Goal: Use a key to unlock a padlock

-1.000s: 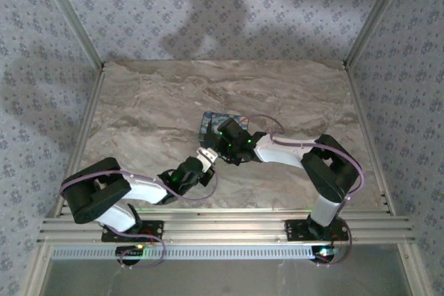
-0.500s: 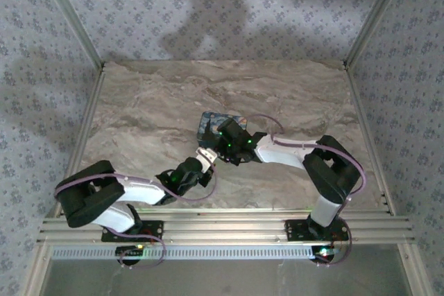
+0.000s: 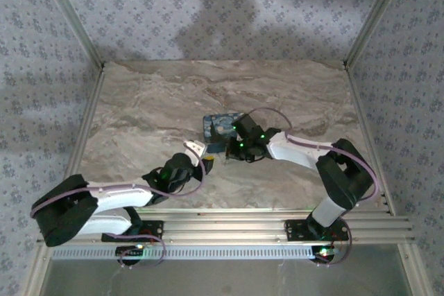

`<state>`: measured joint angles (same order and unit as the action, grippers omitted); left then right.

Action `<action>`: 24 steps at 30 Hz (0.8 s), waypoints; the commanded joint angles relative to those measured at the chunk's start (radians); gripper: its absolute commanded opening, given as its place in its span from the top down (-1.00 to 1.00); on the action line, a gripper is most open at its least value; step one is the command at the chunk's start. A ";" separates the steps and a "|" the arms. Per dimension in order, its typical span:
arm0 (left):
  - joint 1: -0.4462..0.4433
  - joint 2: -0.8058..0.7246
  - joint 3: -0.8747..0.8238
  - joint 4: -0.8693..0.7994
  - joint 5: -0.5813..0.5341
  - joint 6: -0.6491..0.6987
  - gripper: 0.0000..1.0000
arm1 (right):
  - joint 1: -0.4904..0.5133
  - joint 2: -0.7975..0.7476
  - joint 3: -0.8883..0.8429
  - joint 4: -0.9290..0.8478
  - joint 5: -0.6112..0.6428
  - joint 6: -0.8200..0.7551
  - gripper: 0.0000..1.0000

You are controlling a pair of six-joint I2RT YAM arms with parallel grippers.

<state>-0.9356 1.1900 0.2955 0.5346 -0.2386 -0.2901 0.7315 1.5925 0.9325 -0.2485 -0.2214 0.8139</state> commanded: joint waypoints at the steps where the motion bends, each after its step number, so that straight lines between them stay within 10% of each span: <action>1: 0.033 -0.071 -0.012 -0.075 0.032 -0.057 0.15 | -0.045 -0.087 -0.028 -0.009 -0.077 -0.161 1.00; 14: 0.104 -0.120 0.005 -0.165 0.084 -0.107 0.14 | -0.151 -0.151 -0.081 -0.039 -0.229 -0.355 1.00; 24: 0.115 -0.090 0.033 -0.170 0.121 -0.121 0.15 | -0.171 -0.172 -0.175 0.097 -0.187 -0.204 1.00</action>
<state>-0.8299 1.1015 0.2871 0.3656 -0.1375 -0.3950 0.5652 1.4609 0.7746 -0.2218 -0.4084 0.5510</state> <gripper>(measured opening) 0.425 0.039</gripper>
